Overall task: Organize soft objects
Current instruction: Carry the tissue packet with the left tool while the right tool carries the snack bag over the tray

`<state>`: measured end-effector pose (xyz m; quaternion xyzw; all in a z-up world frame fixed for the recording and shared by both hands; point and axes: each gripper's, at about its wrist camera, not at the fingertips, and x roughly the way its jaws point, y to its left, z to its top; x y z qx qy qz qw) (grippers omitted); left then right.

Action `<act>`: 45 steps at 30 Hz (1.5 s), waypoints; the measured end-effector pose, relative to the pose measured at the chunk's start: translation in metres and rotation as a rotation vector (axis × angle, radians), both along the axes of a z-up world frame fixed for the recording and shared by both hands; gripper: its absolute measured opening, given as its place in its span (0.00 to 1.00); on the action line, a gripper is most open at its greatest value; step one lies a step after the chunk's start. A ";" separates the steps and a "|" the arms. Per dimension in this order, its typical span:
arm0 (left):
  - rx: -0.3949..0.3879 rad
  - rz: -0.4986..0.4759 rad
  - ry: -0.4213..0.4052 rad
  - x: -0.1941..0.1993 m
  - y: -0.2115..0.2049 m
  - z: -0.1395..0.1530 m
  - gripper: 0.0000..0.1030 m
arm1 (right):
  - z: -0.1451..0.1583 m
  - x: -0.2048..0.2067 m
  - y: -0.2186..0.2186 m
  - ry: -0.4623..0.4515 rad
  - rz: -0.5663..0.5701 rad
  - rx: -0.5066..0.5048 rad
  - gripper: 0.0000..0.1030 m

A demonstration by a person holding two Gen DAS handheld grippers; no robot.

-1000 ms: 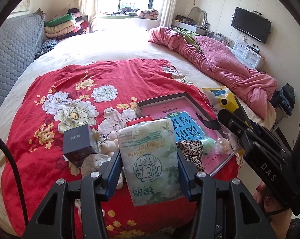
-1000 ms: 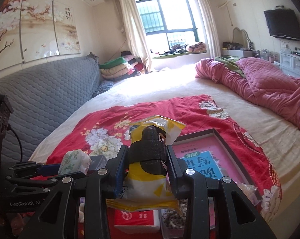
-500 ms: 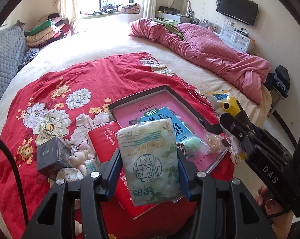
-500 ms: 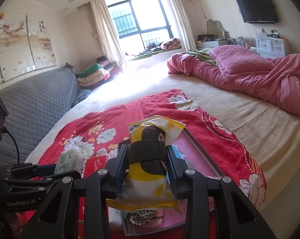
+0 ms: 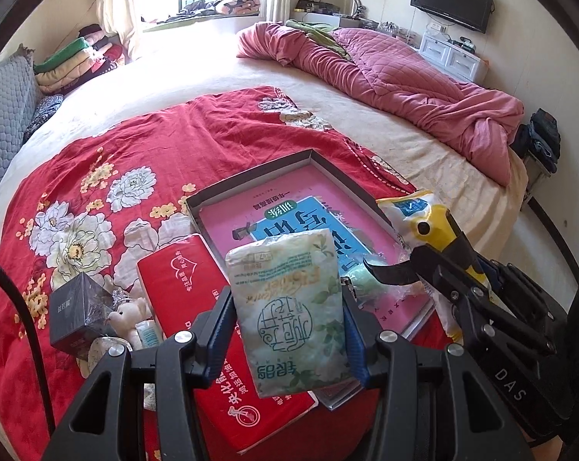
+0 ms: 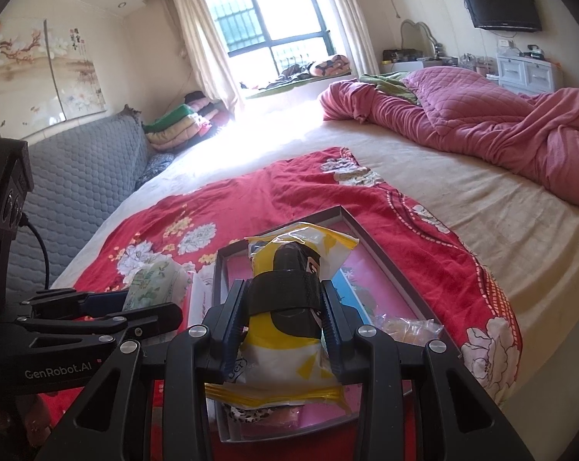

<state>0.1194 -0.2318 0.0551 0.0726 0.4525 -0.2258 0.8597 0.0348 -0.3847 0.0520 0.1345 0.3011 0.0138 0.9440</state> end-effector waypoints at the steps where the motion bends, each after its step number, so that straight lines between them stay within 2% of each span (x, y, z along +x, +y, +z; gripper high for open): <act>1: 0.000 0.000 0.004 0.002 -0.001 -0.002 0.49 | -0.002 0.000 -0.001 0.002 0.000 -0.001 0.37; 23: 0.048 -0.016 0.071 0.031 -0.020 -0.034 0.49 | -0.055 0.020 0.009 0.172 0.086 0.000 0.37; 30: 0.063 -0.052 0.100 0.030 -0.036 -0.046 0.49 | -0.070 0.023 0.000 0.198 0.045 -0.028 0.37; 38: 0.084 -0.072 0.157 0.032 -0.047 -0.064 0.49 | -0.084 0.027 0.001 0.220 0.042 -0.110 0.37; 45: 0.093 -0.082 0.174 0.034 -0.053 -0.071 0.50 | -0.094 0.032 -0.008 0.242 0.021 -0.092 0.37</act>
